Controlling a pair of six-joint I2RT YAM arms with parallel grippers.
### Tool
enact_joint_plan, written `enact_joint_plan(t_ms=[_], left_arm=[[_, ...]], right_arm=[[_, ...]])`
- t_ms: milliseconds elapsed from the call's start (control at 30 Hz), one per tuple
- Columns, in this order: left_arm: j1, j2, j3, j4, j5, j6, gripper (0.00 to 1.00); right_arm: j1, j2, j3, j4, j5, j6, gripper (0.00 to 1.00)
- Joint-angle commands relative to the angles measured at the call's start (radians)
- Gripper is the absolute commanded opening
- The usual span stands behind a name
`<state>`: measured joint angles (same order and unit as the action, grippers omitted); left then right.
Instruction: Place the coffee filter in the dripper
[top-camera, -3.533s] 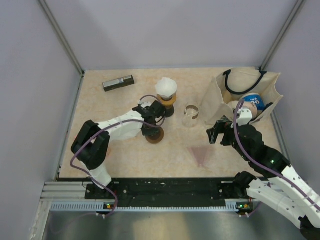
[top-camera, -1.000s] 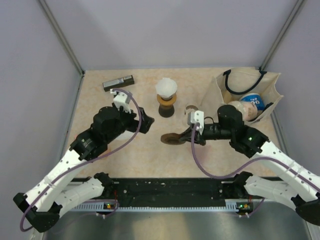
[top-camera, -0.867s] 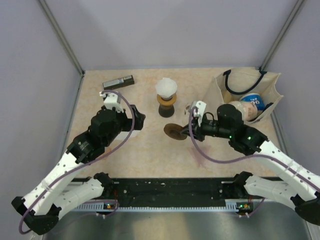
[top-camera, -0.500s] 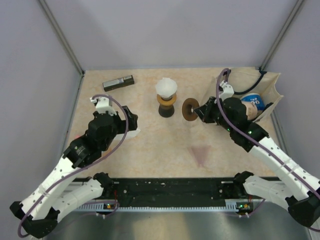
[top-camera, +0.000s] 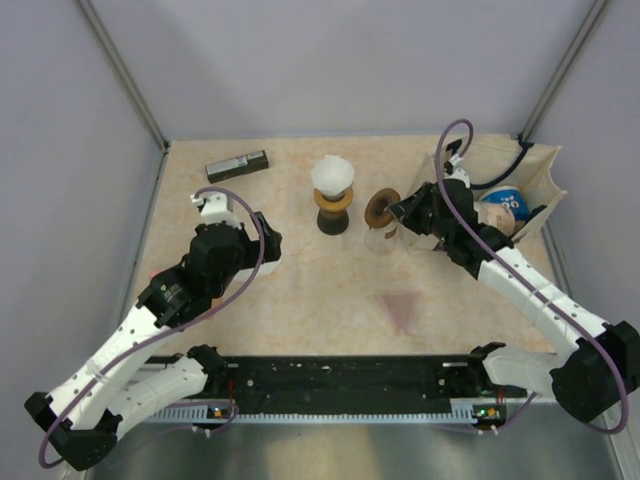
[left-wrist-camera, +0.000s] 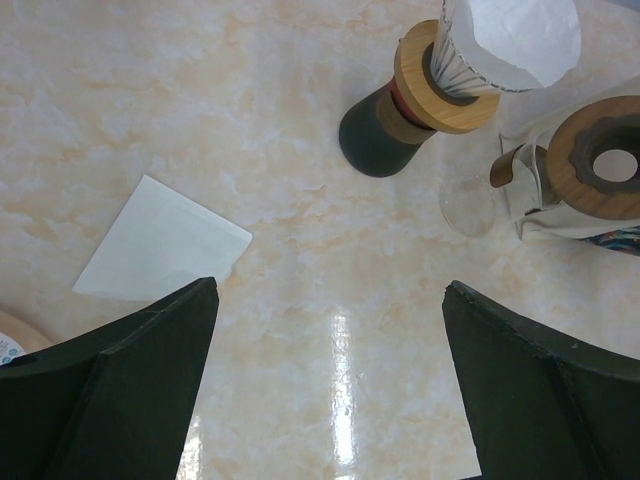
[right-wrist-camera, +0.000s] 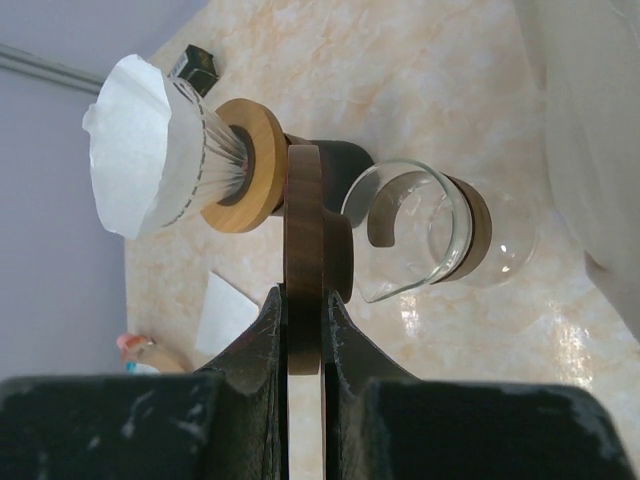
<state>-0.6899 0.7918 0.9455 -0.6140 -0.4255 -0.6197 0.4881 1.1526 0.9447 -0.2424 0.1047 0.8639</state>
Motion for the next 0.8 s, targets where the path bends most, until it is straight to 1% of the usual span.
enact_joint_plan(t_ms=[0, 67, 267, 500, 767], left_arm=[[0.000, -0.020, -0.005, 0.007, -0.002, -0.020, 0.99], [0.000, -0.025, -0.005, 0.003, -0.002, -0.021, 0.99], [0.000, -0.022, -0.014, 0.014, 0.005, -0.029, 0.99], [0.001, -0.012, -0.013, 0.016, 0.013, -0.034, 0.99], [0.001, 0.000, -0.010, 0.023, 0.024, -0.035, 0.99]], right_arm=[[-0.009, -0.002, 0.031, 0.095, 0.004, 0.084, 0.00], [-0.014, -0.007, 0.003, 0.104, 0.016, 0.112, 0.02], [-0.029, -0.021, -0.055, 0.164, 0.047, 0.155, 0.02], [-0.042, -0.004, -0.087, 0.190, 0.015, 0.170, 0.03], [-0.048, 0.027, -0.126, 0.232, 0.027, 0.179, 0.04]])
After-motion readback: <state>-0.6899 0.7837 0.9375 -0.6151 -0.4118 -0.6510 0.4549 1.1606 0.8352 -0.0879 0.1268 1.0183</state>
